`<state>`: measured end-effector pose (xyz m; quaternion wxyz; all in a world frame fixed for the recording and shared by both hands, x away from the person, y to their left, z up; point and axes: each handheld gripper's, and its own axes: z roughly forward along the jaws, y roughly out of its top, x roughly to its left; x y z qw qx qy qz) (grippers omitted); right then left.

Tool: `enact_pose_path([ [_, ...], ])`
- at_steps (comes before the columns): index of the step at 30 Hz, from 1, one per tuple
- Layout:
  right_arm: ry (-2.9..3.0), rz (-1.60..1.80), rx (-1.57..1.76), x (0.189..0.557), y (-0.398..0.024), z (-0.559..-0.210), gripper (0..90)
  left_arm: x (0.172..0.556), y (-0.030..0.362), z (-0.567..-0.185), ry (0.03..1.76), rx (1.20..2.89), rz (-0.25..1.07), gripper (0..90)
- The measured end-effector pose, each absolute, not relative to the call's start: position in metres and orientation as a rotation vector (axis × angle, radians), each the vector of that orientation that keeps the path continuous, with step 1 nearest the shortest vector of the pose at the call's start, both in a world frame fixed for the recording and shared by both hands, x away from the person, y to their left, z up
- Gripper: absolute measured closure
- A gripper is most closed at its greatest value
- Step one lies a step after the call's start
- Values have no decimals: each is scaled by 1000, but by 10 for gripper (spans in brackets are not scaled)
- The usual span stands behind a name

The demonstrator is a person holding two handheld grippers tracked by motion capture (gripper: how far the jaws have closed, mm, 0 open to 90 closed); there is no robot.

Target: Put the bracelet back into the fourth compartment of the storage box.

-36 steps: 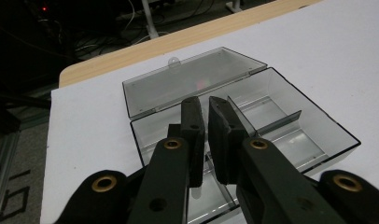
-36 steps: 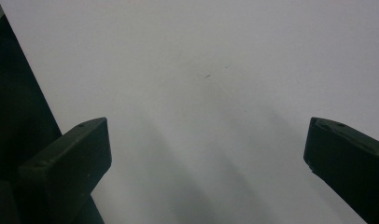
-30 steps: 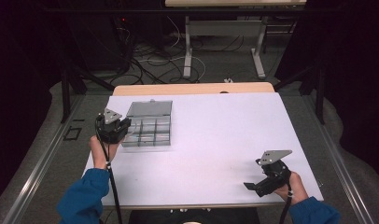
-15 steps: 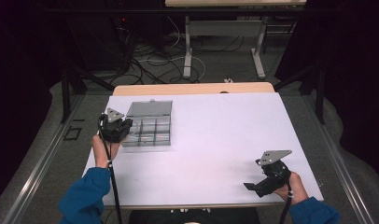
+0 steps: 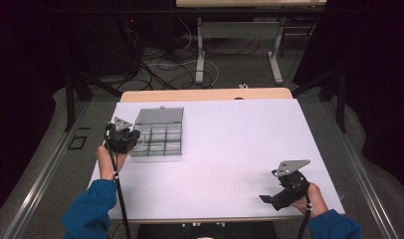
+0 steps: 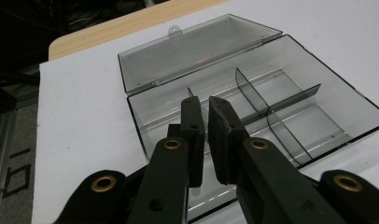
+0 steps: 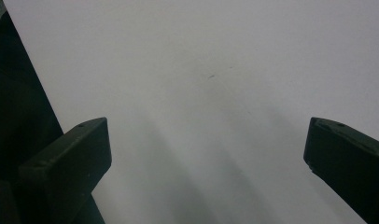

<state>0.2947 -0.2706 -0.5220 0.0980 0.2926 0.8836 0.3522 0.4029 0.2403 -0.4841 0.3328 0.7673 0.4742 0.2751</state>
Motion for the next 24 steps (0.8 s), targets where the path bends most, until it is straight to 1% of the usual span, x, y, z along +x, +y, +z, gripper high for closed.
enact_pose_path([
  [14, 2634, 1045, 866, 295, -269, -522, 3, 404, 243, -491, 1260, 2037, 734, 850],
  [24, 2624, 1038, 867, 294, -268, -523, 3, 407, 234, -500, 1244, 2093, 712, 849],
])
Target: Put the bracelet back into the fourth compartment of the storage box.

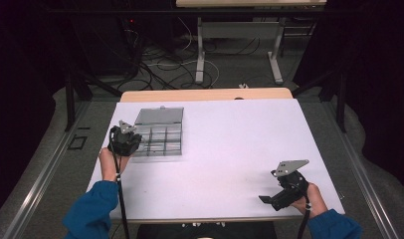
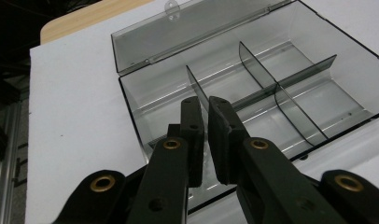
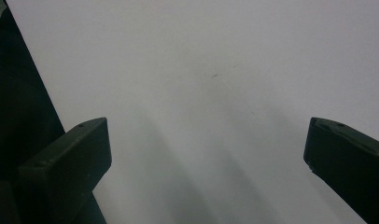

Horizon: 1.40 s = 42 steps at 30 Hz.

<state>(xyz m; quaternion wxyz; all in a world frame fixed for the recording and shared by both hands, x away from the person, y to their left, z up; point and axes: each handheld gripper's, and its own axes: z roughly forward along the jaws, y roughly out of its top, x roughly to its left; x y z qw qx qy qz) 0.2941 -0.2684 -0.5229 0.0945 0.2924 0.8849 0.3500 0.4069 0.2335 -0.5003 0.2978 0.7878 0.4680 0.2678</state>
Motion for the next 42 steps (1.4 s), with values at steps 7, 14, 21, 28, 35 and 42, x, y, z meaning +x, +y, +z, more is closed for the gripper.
enact_pose_path([
  [7, 2624, 1035, 872, 294, -268, -523, 3, 409, 228, -509, 1232, 2108, 669, 847],
  [14, 2630, 1035, 863, 294, -269, -523, 3, 409, 221, -512, 1212, 2135, 625, 839],
  [21, 2626, 1038, 865, 294, -268, -523, 3, 410, 221, -514, 1214, 2134, 596, 759],
  [28, 2623, 1034, 867, 294, -269, -523, 3, 406, 220, -509, 1204, 2120, 628, 501],
  [35, 2622, 1032, 874, 293, -269, -523, 3, 394, 223, -506, 1212, 2136, 639, 217],
  [42, 2619, 1036, 862, 293, -270, -522, 3, 377, 226, -505, 1205, 2155, 635, 91],
])
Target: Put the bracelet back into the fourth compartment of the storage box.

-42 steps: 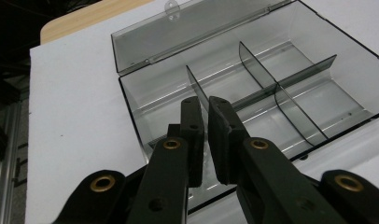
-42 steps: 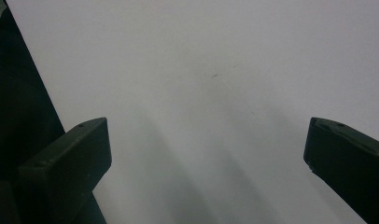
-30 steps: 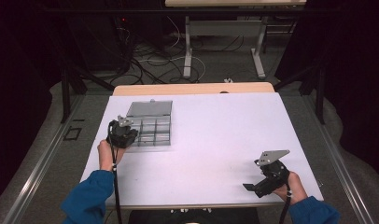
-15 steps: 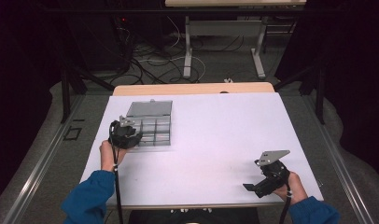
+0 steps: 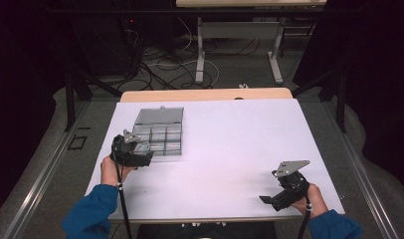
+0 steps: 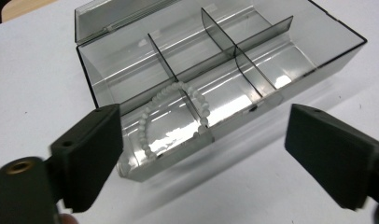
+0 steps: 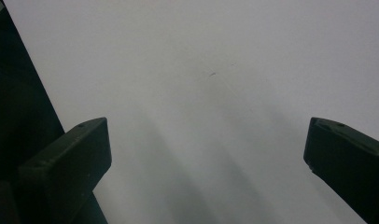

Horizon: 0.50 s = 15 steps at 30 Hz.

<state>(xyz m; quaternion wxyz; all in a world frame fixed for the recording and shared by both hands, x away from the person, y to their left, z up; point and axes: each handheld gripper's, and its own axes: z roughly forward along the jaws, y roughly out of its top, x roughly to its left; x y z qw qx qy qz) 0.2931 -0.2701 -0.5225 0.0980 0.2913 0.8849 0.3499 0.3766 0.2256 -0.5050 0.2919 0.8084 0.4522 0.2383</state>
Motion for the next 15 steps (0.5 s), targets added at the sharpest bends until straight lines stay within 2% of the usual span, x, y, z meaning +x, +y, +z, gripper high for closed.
enact_pose_path([
  [7, 2607, 1040, 886, 293, -271, -522, 3, 367, 224, -504, 1195, 2148, 647, 9],
  [15, 2605, 1038, 884, 293, -271, -522, 3, 353, 225, -504, 1173, 2157, 646, 4],
])
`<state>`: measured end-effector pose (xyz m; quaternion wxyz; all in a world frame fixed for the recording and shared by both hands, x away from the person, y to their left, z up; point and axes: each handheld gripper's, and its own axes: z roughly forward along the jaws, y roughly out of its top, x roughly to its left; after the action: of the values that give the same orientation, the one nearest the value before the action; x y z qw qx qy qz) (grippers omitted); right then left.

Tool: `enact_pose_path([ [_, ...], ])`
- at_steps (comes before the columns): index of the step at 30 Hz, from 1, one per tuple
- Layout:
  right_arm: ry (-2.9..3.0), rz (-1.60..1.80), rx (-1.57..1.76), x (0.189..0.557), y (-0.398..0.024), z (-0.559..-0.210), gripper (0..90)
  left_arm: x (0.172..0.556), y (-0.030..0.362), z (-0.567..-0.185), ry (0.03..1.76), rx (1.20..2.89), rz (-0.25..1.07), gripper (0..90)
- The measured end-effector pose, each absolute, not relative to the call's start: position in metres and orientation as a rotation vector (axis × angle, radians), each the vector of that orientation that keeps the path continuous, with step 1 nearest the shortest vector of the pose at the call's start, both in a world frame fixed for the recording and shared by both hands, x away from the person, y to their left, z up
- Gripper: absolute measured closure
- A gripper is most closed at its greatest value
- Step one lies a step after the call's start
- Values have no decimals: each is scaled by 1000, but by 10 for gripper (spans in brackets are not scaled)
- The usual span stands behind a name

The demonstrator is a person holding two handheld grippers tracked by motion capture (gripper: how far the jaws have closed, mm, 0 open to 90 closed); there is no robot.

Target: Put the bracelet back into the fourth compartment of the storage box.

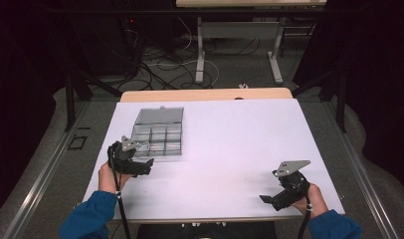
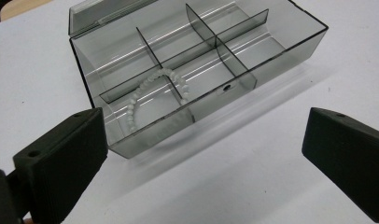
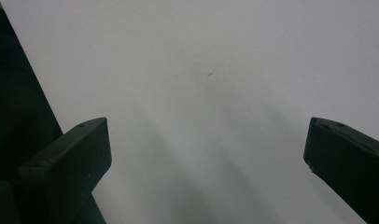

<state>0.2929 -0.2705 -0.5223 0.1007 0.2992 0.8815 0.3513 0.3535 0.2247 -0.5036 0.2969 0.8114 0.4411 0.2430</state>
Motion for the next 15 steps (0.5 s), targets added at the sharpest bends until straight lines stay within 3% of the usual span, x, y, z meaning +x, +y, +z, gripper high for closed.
enact_pose_path([
  [15, 2592, 1039, 890, 292, -271, -522, 4, 329, 226, -506, 1133, 2168, 628, 4],
])
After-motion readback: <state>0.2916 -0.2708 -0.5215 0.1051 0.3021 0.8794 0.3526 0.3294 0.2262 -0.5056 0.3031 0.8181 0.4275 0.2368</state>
